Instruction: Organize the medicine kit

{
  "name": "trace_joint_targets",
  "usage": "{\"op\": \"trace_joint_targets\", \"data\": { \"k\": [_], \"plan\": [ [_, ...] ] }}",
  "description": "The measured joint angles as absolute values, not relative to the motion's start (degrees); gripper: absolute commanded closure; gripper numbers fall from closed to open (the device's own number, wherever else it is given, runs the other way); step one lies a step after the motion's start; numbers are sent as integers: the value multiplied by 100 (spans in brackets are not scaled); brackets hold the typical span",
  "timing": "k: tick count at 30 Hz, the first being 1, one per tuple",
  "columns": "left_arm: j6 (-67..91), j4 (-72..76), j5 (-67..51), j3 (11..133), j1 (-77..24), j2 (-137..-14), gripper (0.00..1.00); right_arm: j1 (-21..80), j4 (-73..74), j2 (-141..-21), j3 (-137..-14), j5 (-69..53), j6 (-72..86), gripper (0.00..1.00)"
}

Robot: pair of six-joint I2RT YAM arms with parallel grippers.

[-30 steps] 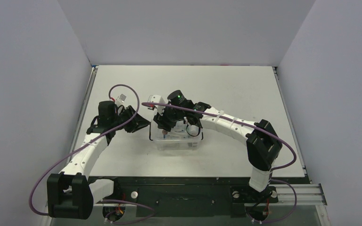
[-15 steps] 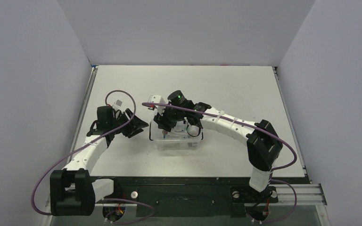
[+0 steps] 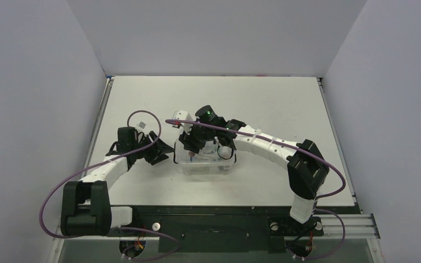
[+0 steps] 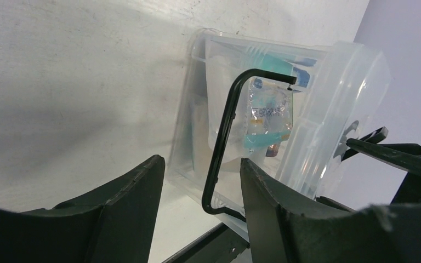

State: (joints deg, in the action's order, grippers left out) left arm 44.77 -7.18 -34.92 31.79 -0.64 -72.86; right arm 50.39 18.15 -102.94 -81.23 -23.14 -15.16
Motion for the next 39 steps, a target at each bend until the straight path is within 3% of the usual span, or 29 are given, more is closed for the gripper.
{"op": "trace_joint_targets", "data": {
  "k": [10,19,39],
  "plan": [
    [4582,-401,-3520,3175,-274,-7596,68,5039,1798,-10261,-8082,-2292,-1509,56],
    [4674,-145,-3575,3175,-408,-7695,100,5046,1767,-10250,-8055,-2285,-1509,56],
    [4407,-917,-3218,3461,-403,-6858,100,5068,1712,-10230,-8012,-2272,-1452,56]
  ]
}}
